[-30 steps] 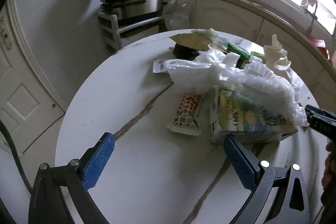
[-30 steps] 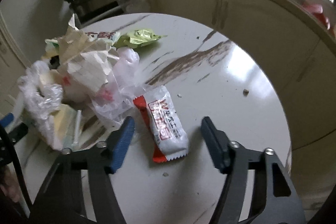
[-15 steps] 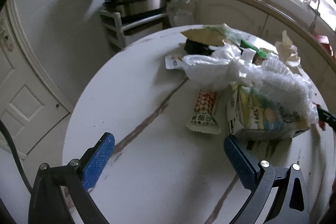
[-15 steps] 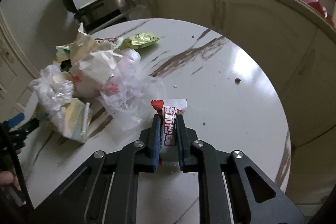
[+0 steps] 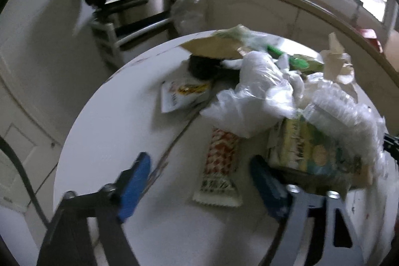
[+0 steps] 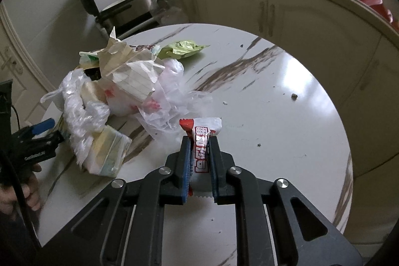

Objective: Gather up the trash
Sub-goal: 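Grasp the red-checkered snack packet with the left gripper while right holds wrapper, then carry both wrappers to the white bin and open both grippers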

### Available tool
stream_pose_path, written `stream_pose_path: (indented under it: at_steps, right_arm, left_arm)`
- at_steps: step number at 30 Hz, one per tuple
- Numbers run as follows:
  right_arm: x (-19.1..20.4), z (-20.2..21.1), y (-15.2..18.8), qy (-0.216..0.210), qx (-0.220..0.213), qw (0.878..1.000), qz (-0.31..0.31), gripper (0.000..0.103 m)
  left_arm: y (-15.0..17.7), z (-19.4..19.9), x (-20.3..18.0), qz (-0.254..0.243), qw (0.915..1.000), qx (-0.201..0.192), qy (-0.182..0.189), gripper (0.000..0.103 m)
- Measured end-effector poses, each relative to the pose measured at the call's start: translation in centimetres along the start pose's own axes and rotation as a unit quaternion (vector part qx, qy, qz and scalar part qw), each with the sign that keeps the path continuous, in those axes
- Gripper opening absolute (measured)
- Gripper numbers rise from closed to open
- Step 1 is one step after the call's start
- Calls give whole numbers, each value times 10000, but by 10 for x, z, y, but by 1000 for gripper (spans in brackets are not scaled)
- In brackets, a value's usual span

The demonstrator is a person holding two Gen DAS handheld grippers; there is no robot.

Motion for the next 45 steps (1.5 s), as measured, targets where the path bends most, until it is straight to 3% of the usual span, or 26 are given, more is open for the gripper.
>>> stream_pose_path:
  at_steps: [1,2,7,18,27,33,38,45]
  right_arm:
    - [0,0,0,-5,-3,10000,-6,13]
    - [0,1,0,-6,-9,10000,-10,13]
    - [0,5,2,-33,-34,10000,-20,13]
    - [3,26,20,-213,-170,9996,-11,13]
    - [-2,52,38,-351,-376,9986,-74,13]
    - [-17,81,51,-399,-633,9970,-191,13]
    - [-45,110,63,-332,-913,9944,-418,13]
    - [-145,152,102,177,-1196,9840,-1311,13]
  left_arm:
    - [-1,1,-1,-64,9999,-64,81,38]
    - [-1,1,-3,-139,9997,-83,168,21]
    - [6,5,3,-198,9990,-39,404,11]
    - [65,52,21,24,9988,-21,479,7]
    - [83,119,-18,-212,9967,-407,674,7]
    - [85,157,-69,-626,9900,-687,1061,7]
    - [79,172,-136,-1178,9799,-804,1396,7]
    - [75,158,-261,-2052,9541,-612,2092,7]
Point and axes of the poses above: each gripper's, at about its wrist camera, not at the fingertips, and z roughly against the way its jaws point, x to its left, y to its underside, the point moved 3 cm from there along -z, roughly the way its jaws point, and after that the axes turned 6 degrees about x, right-handed, at the moved point
